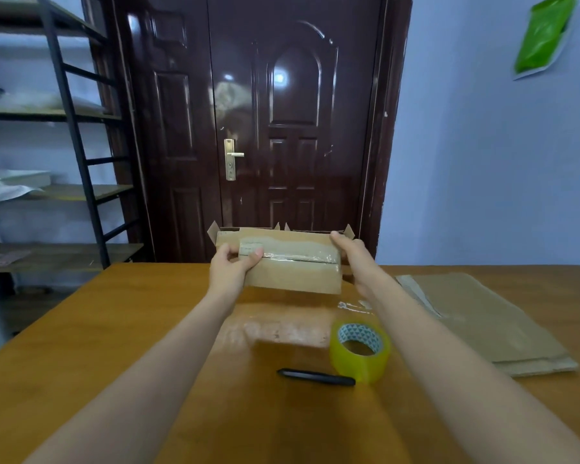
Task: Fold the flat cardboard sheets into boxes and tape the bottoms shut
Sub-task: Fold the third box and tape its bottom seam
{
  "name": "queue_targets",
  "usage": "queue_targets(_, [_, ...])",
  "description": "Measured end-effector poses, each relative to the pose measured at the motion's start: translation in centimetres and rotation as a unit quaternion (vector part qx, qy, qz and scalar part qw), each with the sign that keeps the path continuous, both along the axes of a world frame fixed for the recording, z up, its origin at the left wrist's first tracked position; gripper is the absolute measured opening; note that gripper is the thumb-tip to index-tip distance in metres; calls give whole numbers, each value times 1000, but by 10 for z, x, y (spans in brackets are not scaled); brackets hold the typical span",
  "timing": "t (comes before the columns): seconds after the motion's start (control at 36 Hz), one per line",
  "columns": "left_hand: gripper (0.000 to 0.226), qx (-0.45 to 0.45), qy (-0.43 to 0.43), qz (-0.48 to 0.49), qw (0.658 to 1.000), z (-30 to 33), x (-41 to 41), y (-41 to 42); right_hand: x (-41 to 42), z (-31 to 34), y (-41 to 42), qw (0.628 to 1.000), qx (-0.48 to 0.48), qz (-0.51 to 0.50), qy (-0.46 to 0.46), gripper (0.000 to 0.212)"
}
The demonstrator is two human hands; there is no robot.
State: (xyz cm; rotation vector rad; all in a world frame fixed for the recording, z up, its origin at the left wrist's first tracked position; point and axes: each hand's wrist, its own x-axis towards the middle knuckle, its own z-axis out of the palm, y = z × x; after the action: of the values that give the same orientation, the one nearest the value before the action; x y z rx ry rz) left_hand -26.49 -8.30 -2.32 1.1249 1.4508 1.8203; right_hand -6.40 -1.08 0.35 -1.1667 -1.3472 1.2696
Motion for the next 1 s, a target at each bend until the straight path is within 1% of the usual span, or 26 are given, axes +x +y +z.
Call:
queue_targets(0.06, [19,29,-9,-11,999,2,4,-2,2,8,-2,1000,4,-10,10,47])
queue_targets(0.11, [18,51,-3,-8,999,5,8,-3,1,13,-5,999,22,-23,13,43])
queue_targets(0.19, [30,56,19,31,998,10,11,3,-3,9,-6,998,41,-45,26,40])
queue_targets(0.25, [29,51,52,63,995,12,10,7,-4,6,-7,996,52,-50,47,43])
queue_targets(0.31, [33,45,71,70,994,13,9,8,-3,3,-8,994,69,-47,66,47])
queue_targets(0.39, [31,44,75,44,995,12,5,7,-2,-3,-8,993,85,-51,72,57])
queue_targets(0.47, [27,9,63,13,998,5,-1,8,-3,-11,-6,992,79,-60,77,68])
queue_targets(0.53, [24,-25,47,-3,999,-4,-8,13,-6,-17,-3,993,77,-70,62,64])
queue_targets(0.58, [20,-63,48,-4,997,-16,-15,15,-11,-25,1,994,74,-78,26,52])
queue_targets(0.67, [13,-91,55,-7,994,-39,-24,14,-21,-40,8,994,60,-71,-62,32])
queue_targets(0.75, [27,-124,41,-25,991,-60,-29,9,-32,-60,13,988,36,-45,-144,32])
queue_targets(0.78, [32,-149,53,-25,987,-68,-32,9,-37,-66,14,986,24,-32,-162,32])
queue_targets(0.83, [38,-203,105,-11,974,-80,-37,10,-46,-80,15,986,-5,-4,-168,32])
queue_targets(0.86, [40,-214,116,-3,970,-86,-41,11,-50,-86,16,987,-15,7,-161,31])
queue_targets(0.94, [43,-221,119,13,968,-94,-47,14,-63,-96,19,987,-16,25,-160,23])
queue_targets(1.0, [48,-219,124,19,968,-94,-50,17,-70,-97,22,985,-6,35,-168,28])
